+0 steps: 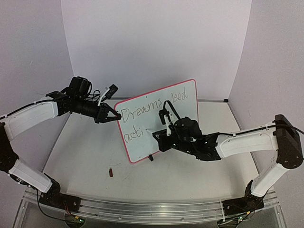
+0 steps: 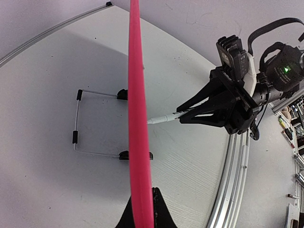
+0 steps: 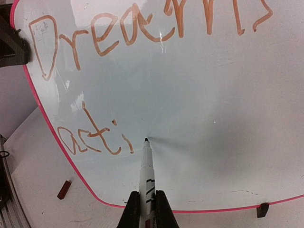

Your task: Write a sentence on the whiteboard

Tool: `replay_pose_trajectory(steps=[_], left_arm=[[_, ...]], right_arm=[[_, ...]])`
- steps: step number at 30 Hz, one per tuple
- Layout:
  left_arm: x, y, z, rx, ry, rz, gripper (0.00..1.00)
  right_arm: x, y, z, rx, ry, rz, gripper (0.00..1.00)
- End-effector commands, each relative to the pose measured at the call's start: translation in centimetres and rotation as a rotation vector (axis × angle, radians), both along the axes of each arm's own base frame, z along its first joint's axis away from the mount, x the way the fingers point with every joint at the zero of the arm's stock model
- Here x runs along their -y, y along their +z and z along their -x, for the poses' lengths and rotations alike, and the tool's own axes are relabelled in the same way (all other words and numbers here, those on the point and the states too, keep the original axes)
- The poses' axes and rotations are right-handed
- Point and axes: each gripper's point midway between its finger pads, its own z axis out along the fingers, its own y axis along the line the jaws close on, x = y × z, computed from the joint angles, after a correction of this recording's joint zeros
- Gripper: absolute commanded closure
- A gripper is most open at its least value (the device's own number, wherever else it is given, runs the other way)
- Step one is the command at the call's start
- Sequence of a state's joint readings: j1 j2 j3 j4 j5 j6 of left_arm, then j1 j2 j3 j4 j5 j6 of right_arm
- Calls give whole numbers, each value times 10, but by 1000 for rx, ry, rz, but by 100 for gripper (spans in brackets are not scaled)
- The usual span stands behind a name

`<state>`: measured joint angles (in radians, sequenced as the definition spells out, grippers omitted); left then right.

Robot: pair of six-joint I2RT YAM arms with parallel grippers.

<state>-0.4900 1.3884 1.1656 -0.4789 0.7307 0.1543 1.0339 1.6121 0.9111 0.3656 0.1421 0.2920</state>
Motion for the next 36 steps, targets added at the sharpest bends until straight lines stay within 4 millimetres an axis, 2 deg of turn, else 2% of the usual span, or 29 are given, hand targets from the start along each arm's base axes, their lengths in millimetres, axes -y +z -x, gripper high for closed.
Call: replay_pose_trajectory(steps=[1,7,11,16,21,29,36], left_arm=[[1,-38,15,-116,-24,-98,100],[1,-38,15,-118,-25,-99,100],[1,-39,15,-120,-24,-100,100],[2,-40,15,-122,-25,-100,100],[2,-40,15,-126,-28,-100,100],[3,-41,15,-126,-29,-100,100],[3,-41,15,-128,-30,-102,100]], right_arm=[[-5,16,-13,32,-20,-30,100],[-12,17,-11,41,21,-21,100],[-14,6,-7,16,43,-4,100],[-10,-10,-2,-30,46,5,100],[0,-16,-3,-39,4,14,100],[8,-1,-10,1,-48,25,100],[10,21,-14,46,-65,4,100]])
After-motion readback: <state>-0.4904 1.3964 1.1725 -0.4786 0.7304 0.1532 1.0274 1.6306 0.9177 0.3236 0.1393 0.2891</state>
